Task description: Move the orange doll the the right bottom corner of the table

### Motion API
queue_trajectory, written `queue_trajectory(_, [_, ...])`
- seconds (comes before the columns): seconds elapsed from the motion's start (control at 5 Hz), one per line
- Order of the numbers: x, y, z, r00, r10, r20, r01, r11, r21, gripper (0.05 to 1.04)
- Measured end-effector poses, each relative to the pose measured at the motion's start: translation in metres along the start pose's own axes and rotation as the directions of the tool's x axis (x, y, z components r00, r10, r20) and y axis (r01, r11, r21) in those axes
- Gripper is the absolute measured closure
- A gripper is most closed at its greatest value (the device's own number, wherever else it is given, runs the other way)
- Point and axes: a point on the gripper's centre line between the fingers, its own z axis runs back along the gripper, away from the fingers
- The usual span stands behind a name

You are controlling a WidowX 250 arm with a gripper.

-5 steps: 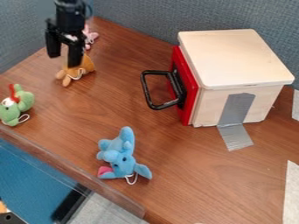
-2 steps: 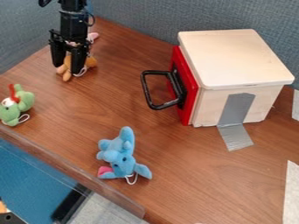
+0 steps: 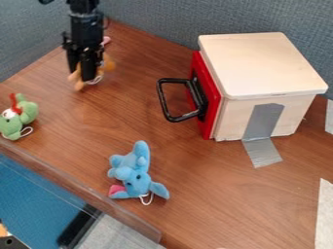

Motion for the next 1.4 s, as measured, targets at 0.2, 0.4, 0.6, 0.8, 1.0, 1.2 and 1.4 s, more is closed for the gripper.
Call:
queue_trajectory(0.2, [0.008,-0.036,0.038,0.992,-0.089,0.089,0.088,0.996,0.015,0.719])
queue_trajectory(0.4, [0.009,-0.085,0.063,0.966,-0.214,0.147,0.213,0.977,0.028,0.719])
queue_trajectory(0.6, [0.002,-0.140,0.080,0.900,-0.391,0.192,0.391,0.920,0.041,0.719])
queue_trajectory(0.8, [-0.007,-0.193,0.082,0.824,-0.533,0.193,0.525,0.846,0.096,0.719])
queue_trajectory(1.0, [-0.019,-0.247,0.077,0.745,-0.641,0.185,0.628,0.767,0.131,0.719])
queue_trajectory(1.2, [-0.028,-0.296,0.061,0.673,-0.725,0.142,0.706,0.688,0.165,0.719])
queue_trajectory(1.4, [-0.022,-0.314,0.041,0.664,-0.739,0.117,0.712,0.672,0.201,0.719])
